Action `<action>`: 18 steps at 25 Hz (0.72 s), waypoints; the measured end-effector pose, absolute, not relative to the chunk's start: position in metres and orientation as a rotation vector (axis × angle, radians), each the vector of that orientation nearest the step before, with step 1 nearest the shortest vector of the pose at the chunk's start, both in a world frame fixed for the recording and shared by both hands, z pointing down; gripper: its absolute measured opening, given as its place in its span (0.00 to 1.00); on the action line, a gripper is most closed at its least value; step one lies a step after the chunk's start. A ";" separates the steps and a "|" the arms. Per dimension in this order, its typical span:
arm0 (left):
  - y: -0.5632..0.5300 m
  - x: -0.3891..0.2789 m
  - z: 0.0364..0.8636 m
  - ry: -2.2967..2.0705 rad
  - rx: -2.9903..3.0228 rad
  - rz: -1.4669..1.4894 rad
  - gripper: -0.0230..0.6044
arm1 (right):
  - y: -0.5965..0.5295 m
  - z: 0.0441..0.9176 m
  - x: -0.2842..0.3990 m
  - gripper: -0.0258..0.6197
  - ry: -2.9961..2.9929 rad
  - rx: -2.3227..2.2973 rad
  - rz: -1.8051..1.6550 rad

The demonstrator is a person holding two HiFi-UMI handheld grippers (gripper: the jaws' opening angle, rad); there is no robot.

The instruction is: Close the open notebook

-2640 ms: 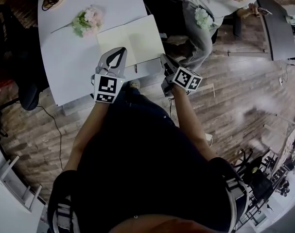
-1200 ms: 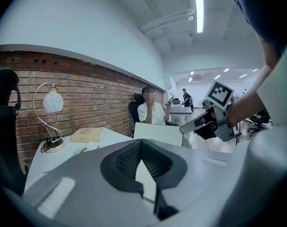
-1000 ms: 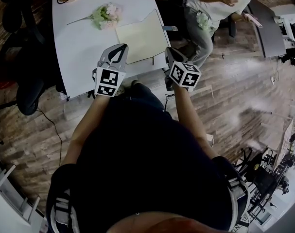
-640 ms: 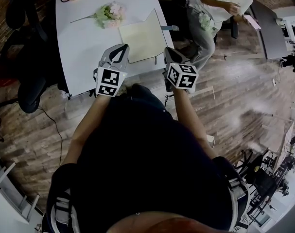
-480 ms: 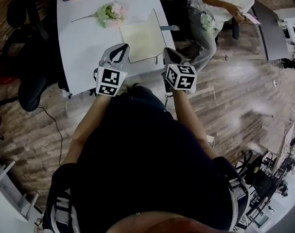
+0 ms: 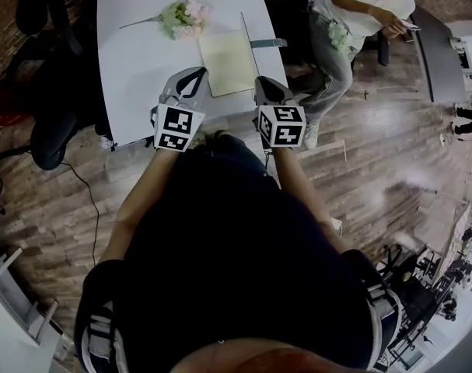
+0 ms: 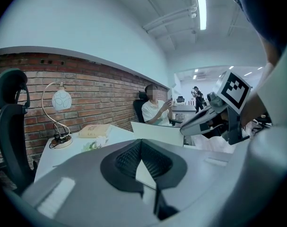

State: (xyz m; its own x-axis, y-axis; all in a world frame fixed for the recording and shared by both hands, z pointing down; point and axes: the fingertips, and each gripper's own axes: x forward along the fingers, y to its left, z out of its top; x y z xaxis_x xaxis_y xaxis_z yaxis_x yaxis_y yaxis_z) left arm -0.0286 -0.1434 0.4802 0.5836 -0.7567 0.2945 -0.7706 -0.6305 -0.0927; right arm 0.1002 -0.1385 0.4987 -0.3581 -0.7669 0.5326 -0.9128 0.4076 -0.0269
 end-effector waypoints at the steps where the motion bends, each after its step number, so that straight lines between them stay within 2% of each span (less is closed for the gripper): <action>1: -0.143 -0.030 0.481 -1.334 2.752 0.480 0.05 | -0.138 0.499 0.098 0.07 -2.227 1.429 0.441; 18: -0.138 -0.051 0.491 -1.385 2.700 0.511 0.05 | -0.135 0.512 0.067 0.07 -2.228 1.334 0.344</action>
